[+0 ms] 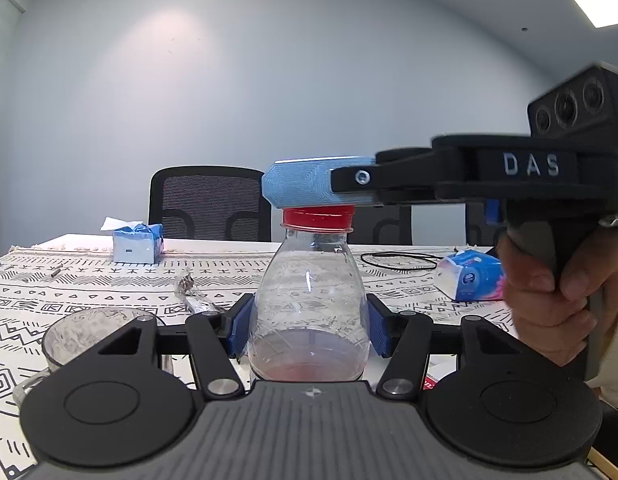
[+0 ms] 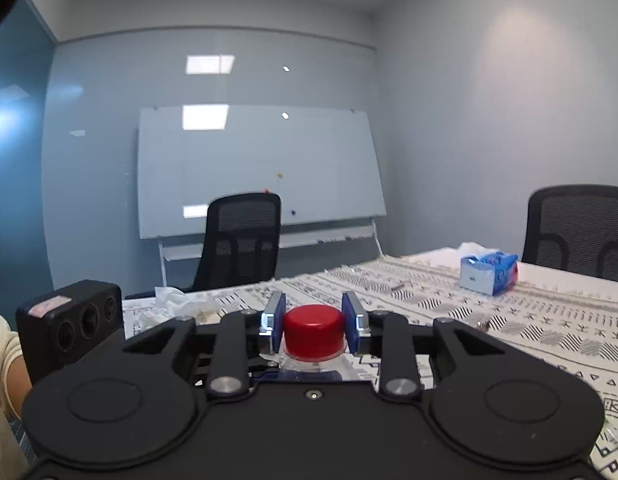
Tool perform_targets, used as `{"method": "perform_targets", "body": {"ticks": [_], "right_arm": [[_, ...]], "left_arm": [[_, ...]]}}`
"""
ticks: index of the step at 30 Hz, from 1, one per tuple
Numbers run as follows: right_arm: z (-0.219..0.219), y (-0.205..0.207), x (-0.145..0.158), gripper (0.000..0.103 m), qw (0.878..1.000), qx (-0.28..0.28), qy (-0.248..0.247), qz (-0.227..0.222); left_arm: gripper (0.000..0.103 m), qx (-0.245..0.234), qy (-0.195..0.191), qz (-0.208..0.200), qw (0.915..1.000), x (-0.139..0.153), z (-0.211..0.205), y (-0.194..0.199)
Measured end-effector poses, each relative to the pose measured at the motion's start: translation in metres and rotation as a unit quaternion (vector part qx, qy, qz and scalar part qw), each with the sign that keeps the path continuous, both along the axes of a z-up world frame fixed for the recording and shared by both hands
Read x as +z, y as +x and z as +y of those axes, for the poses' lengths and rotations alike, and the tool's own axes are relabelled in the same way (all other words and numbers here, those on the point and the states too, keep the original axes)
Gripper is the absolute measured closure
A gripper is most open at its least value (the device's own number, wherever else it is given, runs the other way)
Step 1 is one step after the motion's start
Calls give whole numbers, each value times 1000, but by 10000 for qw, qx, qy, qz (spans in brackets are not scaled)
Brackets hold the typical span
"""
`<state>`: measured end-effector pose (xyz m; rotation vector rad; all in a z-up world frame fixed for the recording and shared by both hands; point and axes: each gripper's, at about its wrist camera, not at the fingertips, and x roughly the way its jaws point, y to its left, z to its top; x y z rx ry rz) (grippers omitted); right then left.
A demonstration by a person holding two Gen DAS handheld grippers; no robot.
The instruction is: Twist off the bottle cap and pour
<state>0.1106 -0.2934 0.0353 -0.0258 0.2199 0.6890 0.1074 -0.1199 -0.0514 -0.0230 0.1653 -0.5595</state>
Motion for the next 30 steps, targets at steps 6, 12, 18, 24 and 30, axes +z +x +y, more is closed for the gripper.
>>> {"method": "perform_targets", "body": {"ticks": [6,12,18,24,30], "right_arm": [[49,-5,0,66,9864,-1554,-439,299],[54,-6,2,63,9786,-1988,-322,409],[59,-3,1,65,9728,-2268,-317,344],[57,-5,-2,70,9742,-2225,-256,271],[48,-8,-5,71,9820,-1868,-261,85]], "left_arm": [[48,191,145,-139,9996,-1,-8,-5],[48,321,215,-252,9989,-2,-13,-9],[47,438,219,-257,9985,0,-18,-10],[47,436,198,-231,9986,1,-19,-11],[49,338,169,-163,9992,2,-16,-8]]}}
